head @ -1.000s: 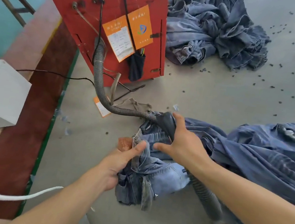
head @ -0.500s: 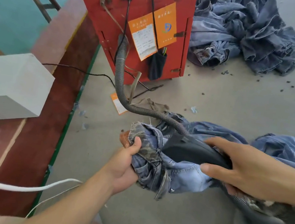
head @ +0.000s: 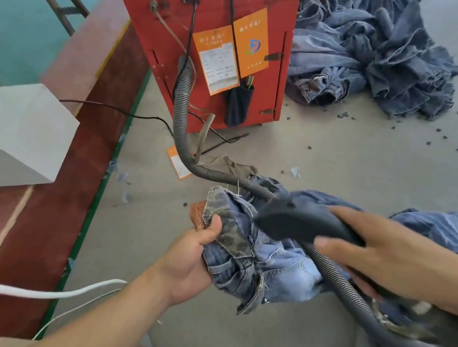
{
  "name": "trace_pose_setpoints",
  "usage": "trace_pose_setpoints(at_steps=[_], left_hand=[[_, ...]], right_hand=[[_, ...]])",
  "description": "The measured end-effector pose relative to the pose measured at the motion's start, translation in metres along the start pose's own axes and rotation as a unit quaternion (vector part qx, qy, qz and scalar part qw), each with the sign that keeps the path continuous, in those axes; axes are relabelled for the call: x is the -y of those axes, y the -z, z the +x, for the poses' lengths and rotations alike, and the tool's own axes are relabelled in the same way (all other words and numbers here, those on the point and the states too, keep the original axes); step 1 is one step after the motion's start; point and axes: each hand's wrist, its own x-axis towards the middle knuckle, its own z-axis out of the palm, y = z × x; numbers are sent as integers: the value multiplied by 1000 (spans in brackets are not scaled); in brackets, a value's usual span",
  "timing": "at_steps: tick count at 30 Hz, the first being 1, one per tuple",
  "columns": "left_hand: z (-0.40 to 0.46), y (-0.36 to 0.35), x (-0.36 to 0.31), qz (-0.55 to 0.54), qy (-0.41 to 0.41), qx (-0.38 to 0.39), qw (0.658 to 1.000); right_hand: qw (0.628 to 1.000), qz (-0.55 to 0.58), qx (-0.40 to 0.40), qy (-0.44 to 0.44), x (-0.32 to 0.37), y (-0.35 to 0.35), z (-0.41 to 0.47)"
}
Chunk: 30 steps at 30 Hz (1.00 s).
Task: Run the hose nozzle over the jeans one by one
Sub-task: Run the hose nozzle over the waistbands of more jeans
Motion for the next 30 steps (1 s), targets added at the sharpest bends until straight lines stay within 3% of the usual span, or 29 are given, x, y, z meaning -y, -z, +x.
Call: trace_pose_setpoints(at_steps=[2, 7, 9, 13, 16, 21, 26, 28, 30], left_hand=[[-2, 1, 1, 1, -2, -9, 1000], [-11, 3, 8, 73, 13, 21, 997], [-12, 5, 8, 88, 18, 24, 996], [-11, 9, 1, 61, -3, 18, 998], [-11, 8, 1, 34, 1, 29, 999], [-14, 7, 8, 79, -4, 49, 996], [-15, 12, 1, 120, -4, 58, 991], [-16, 9, 4, 151, 6, 71, 986], [-18, 10, 6, 161, 8, 80, 984]], right_hand=[[999, -22, 40, -19, 3, -12, -2], [987, 122, -92, -54, 4, -24, 31], [981, 170, -67, -65, 1, -12, 31], [989, 137, 5, -60, -12, -7, 21], [968, 236, 54, -62, -8, -18, 26], [917, 377, -41, -120, -13, -12, 46], [929, 340, 109, -96, -26, 2, 32], [921, 362, 102, -102, -19, -12, 39], [913, 388, 39, -118, -15, -20, 51]])
